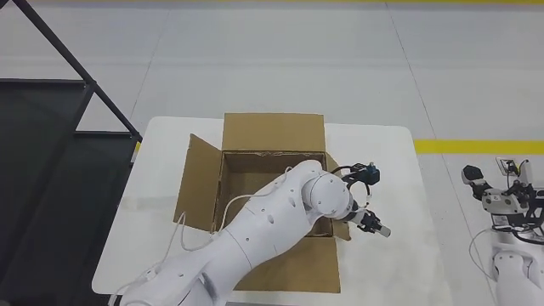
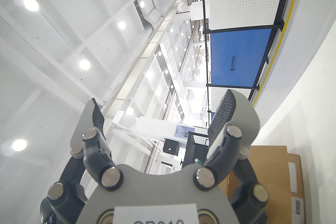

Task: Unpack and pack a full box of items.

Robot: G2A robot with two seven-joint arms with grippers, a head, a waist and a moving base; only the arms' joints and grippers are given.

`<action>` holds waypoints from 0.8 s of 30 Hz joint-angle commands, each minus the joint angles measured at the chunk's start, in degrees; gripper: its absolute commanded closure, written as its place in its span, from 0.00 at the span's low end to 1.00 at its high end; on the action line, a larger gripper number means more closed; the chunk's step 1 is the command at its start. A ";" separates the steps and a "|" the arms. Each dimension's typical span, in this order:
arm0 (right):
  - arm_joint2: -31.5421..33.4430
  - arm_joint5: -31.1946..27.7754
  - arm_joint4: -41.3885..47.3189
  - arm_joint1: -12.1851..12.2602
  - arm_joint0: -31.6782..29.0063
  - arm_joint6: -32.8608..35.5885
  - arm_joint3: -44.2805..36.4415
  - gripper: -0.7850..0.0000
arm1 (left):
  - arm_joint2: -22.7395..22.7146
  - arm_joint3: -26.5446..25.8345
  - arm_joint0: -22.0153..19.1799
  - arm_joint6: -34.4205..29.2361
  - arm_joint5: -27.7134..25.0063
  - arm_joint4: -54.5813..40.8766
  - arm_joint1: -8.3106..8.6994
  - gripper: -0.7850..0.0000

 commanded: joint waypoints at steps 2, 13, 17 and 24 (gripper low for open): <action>-0.28 0.03 -0.32 -0.04 0.02 -0.17 -0.34 0.00 | -0.37 0.29 0.24 -1.37 -0.09 0.69 0.15 0.00; -2.30 2.38 -2.97 -0.21 0.63 -3.09 -3.66 0.00 | -9.17 -14.54 3.84 6.67 1.47 5.52 4.86 0.00; -3.50 3.62 -5.90 -0.23 0.61 -5.16 -7.55 0.00 | -18.24 -33.76 12.01 11.10 9.01 14.98 9.85 0.00; -5.87 4.94 -12.44 -0.31 -0.50 -9.21 -18.32 0.00 | -39.61 -77.88 41.70 7.67 15.37 32.93 17.76 0.00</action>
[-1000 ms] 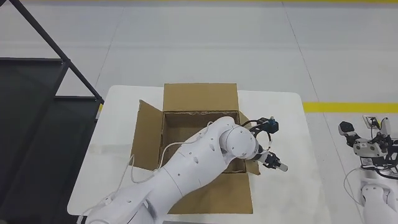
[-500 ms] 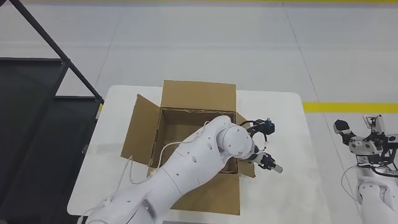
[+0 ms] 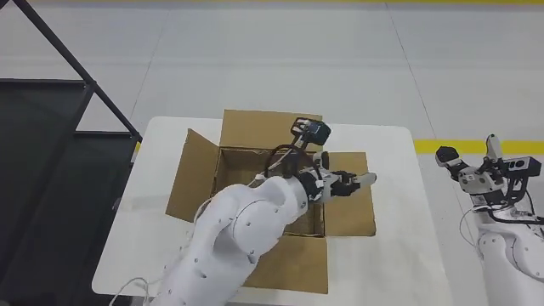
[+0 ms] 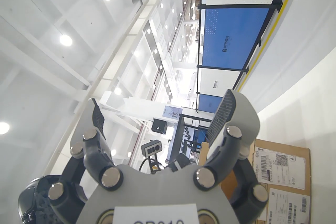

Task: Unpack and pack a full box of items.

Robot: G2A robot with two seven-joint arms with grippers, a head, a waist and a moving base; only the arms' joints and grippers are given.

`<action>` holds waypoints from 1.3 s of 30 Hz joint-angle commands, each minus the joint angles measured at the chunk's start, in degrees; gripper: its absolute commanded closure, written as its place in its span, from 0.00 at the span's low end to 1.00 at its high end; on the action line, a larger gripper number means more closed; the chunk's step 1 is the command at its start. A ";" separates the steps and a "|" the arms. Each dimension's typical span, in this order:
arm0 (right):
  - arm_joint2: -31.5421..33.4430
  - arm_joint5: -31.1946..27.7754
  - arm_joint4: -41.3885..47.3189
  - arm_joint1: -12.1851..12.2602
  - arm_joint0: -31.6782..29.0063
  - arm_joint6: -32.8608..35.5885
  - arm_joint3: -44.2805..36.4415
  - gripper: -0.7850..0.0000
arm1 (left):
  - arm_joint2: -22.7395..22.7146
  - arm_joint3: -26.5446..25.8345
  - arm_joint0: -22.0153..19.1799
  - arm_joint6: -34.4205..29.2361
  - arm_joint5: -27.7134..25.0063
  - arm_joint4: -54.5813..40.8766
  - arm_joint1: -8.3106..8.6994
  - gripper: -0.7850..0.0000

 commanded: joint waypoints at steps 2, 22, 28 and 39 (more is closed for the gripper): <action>-1.19 1.03 -2.52 -0.09 -0.51 -2.02 -4.92 0.00 | -8.68 -16.10 13.15 0.63 -1.37 3.49 1.73 0.00; -6.29 5.88 -9.42 -0.40 -0.34 -5.80 -11.98 0.00 | -21.66 -23.64 32.33 19.32 -13.39 -6.84 2.88 0.00; -13.99 8.64 -25.42 0.13 8.25 4.38 -14.70 0.00 | -26.38 -23.64 32.62 22.62 -8.66 -14.68 2.87 0.00; -46.40 23.76 -81.09 -2.21 30.61 16.25 -15.48 0.00 | -55.97 -23.64 38.69 27.82 -5.62 -45.82 2.95 0.00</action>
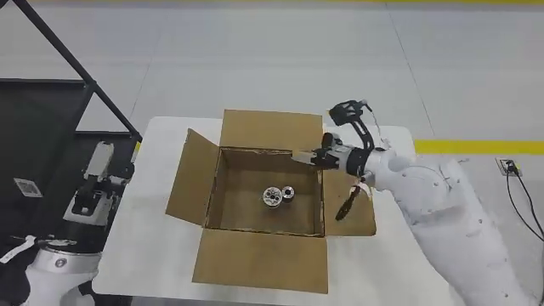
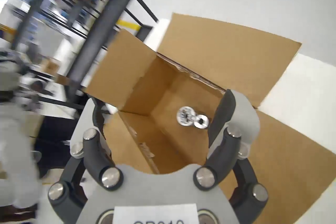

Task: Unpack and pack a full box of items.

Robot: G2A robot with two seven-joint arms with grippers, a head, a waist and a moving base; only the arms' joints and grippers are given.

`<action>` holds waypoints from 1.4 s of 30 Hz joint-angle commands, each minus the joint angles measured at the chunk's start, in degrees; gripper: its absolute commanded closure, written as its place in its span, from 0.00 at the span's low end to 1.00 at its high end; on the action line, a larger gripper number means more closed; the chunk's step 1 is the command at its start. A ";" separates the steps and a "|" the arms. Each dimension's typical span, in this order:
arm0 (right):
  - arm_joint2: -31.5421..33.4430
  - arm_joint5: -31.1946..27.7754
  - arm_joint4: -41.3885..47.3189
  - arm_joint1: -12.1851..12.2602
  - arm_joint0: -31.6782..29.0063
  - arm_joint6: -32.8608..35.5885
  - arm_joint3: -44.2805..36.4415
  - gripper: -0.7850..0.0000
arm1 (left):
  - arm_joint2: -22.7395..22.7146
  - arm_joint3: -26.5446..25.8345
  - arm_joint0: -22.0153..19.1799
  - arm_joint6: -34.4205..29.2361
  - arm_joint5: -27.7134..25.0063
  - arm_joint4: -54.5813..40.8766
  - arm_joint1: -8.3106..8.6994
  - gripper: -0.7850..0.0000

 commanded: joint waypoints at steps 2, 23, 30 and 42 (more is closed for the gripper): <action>-11.65 5.97 -11.82 -2.26 6.89 5.64 4.74 0.00 | -6.26 0.00 2.81 -0.79 -0.68 -9.34 -0.06 0.00; -27.79 -5.41 -16.85 -8.14 15.92 10.58 17.17 0.00 | -7.82 0.40 4.66 -0.26 -0.96 -18.29 0.04 0.00; -36.92 -11.77 -17.40 -15.06 22.60 10.72 29.13 0.00 | -10.43 2.58 2.88 3.05 2.29 -21.70 0.45 0.00; -44.09 -19.96 -11.23 -28.66 27.33 7.64 55.09 0.16 | -13.32 4.09 2.64 4.06 4.57 -25.79 0.96 0.00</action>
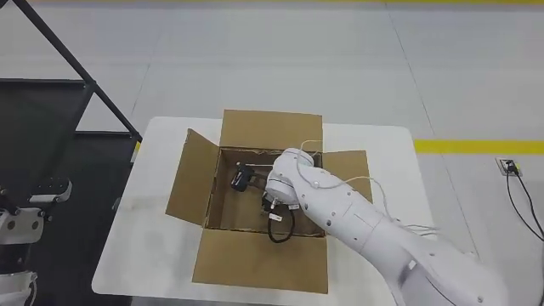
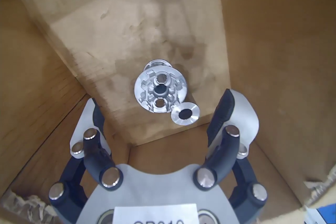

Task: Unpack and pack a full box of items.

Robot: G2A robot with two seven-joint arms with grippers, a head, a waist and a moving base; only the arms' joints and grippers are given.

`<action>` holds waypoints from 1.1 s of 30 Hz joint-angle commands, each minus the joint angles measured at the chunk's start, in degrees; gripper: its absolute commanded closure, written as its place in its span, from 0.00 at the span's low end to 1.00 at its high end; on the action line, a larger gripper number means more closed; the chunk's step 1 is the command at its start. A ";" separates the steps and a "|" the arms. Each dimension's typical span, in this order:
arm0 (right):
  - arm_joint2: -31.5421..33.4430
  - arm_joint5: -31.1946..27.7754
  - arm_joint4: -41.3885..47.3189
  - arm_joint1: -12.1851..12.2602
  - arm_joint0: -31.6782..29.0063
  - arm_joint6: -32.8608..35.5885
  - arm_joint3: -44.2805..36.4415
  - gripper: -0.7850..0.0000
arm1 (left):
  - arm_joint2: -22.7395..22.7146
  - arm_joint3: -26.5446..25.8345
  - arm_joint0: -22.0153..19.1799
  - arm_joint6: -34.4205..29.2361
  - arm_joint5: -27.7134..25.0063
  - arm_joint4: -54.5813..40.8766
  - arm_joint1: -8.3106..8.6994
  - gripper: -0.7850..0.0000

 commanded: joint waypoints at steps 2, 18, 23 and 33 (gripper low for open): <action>-0.40 -1.05 1.11 -2.61 0.55 -0.11 5.53 0.65 | 0.01 0.00 0.00 -0.01 -0.01 0.00 -0.01 0.00; -1.83 -6.21 -2.03 -10.56 1.99 -6.12 20.76 0.91 | 0.01 0.00 0.00 -0.01 -0.01 0.00 -0.01 0.00; -2.15 -7.33 -4.06 -11.94 2.38 -9.05 22.73 0.95 | 0.01 0.00 0.00 -0.01 -0.01 0.00 -0.01 0.00; -1.76 -9.61 -6.24 -13.60 3.43 -13.39 25.59 1.00 | 0.01 0.00 0.00 -0.01 -0.01 0.00 -0.01 0.00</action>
